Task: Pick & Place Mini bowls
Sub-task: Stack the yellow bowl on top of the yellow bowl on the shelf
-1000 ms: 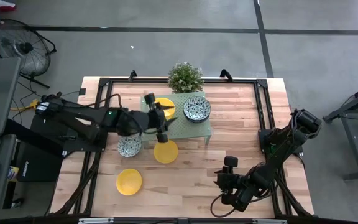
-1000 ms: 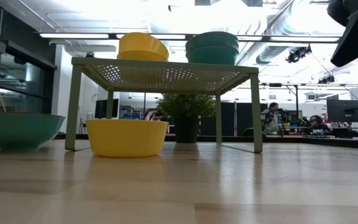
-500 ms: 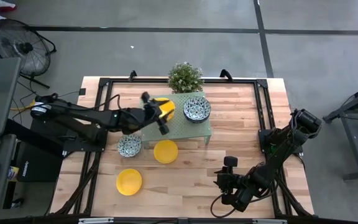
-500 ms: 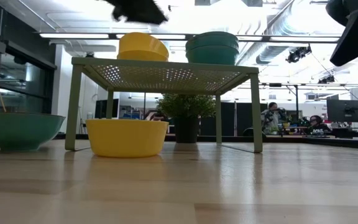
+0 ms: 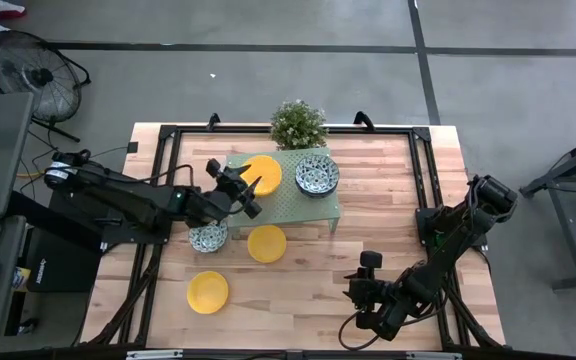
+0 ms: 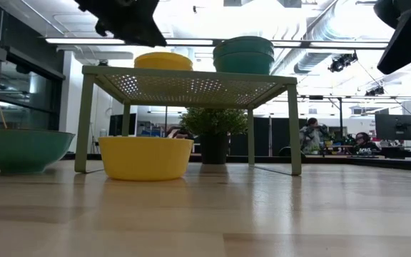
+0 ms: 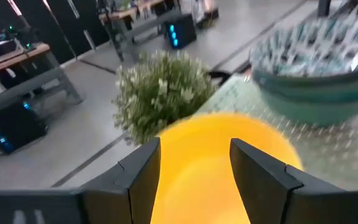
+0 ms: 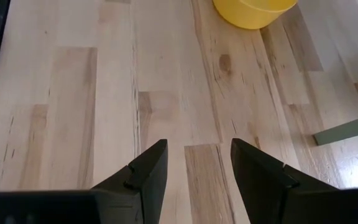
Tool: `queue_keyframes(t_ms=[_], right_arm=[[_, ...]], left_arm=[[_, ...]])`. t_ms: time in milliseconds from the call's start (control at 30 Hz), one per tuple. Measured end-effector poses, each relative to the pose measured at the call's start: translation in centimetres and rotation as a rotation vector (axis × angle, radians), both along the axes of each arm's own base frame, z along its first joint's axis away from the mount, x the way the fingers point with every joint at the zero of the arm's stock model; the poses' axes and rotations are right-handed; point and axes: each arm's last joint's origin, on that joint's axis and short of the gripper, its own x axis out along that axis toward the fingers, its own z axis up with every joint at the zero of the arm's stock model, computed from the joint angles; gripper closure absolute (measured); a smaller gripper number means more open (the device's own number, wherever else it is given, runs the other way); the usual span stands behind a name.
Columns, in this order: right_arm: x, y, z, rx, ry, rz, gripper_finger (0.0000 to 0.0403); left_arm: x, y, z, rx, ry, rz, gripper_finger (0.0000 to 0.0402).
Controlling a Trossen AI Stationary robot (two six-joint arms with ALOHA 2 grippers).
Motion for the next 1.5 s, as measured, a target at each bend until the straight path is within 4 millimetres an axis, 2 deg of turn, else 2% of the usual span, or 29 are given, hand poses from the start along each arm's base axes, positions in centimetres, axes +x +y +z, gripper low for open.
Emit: queue_keyframes(t_ms=[133, 233, 433, 633, 767, 900, 1033, 1133, 1333, 1500], right_arm=[[0.0, 0.0, 0.0, 0.005, 0.001, 0.001, 0.0238], [0.0, 0.0, 0.0, 0.005, 0.002, 0.002, 0.0238], [0.0, 0.0, 0.0, 0.007, 0.003, 0.003, 0.0238], [0.0, 0.1, 0.0, 0.017, 0.009, 0.007, 0.0238], [0.0, 0.1, 0.0, 0.027, 0.017, 0.009, 0.0238], [0.0, 0.1, 0.0, 0.028, 0.018, 0.009, 0.0238], [0.0, 0.1, 0.0, 0.034, 0.023, 0.012, 0.0238], [0.0, 0.2, -0.1, 0.053, 0.037, 0.013, 0.0238], [-0.1, 0.2, -0.1, 0.073, 0.053, 0.016, 0.0238], [-0.1, 0.2, -0.1, 0.074, 0.055, 0.017, 0.0238]], left_arm=[[-0.2, 0.1, -0.7, -0.010, 0.023, 0.020, 0.0213], [-0.2, 0.1, -0.4, 0.006, 0.016, 0.027, 0.0213], [-1.6, -0.6, 2.2, 0.071, -0.001, -0.106, 0.0213], [-4.2, -3.6, 2.9, 0.074, 0.054, -0.372, 0.0213], [-6.2, -5.7, 2.6, -0.013, 0.058, -0.504, 0.0213], [-7.2, -7.9, 2.1, -0.047, 0.087, -0.641, 0.0213], [-7.5, -10.1, 1.1, -0.068, 0.154, -0.789, 0.0213], [-8.0, -10.8, 0.0, -0.158, 0.218, -0.824, 0.0213], [-10.3, -11.0, -1.4, -0.426, 0.351, -0.735, 0.0213], [-11.0, -11.5, -2.5, -0.607, 0.439, -0.686, 0.0213]])
